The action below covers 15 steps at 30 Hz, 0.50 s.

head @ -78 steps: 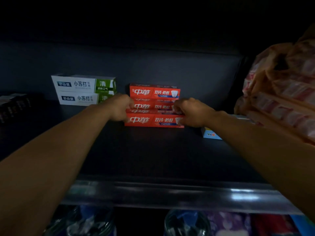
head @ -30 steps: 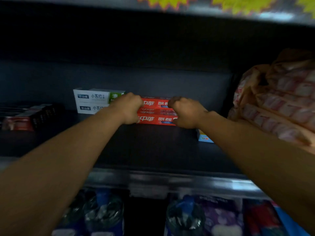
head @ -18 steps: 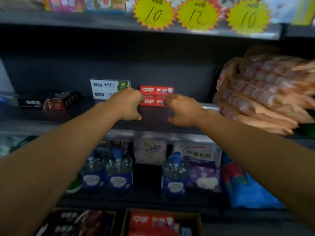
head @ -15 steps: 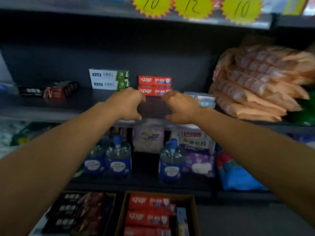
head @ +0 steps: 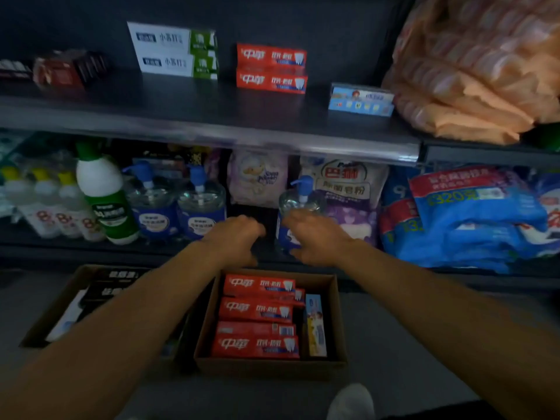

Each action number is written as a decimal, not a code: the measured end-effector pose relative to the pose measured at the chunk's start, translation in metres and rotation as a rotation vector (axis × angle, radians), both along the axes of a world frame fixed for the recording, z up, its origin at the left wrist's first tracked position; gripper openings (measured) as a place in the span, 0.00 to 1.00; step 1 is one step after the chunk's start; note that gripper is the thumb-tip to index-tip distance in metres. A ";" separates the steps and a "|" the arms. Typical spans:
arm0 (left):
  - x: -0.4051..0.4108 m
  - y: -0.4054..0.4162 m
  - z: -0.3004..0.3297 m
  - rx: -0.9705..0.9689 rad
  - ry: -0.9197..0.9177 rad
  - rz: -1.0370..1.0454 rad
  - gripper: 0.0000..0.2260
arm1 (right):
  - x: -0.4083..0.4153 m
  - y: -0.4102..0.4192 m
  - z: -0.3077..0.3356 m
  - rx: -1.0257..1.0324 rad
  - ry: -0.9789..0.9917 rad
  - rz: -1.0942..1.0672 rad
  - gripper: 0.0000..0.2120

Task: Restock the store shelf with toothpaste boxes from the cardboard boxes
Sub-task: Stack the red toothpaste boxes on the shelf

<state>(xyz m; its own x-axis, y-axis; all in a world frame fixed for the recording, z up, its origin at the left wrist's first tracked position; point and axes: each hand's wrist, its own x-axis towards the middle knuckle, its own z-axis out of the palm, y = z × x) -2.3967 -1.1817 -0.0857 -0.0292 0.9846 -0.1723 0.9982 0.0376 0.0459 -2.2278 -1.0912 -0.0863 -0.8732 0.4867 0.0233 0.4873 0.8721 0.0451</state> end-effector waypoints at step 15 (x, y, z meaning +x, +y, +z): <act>-0.028 0.018 -0.149 -0.205 -0.220 0.064 0.14 | -0.008 0.028 -0.190 -0.371 -0.124 -0.119 0.27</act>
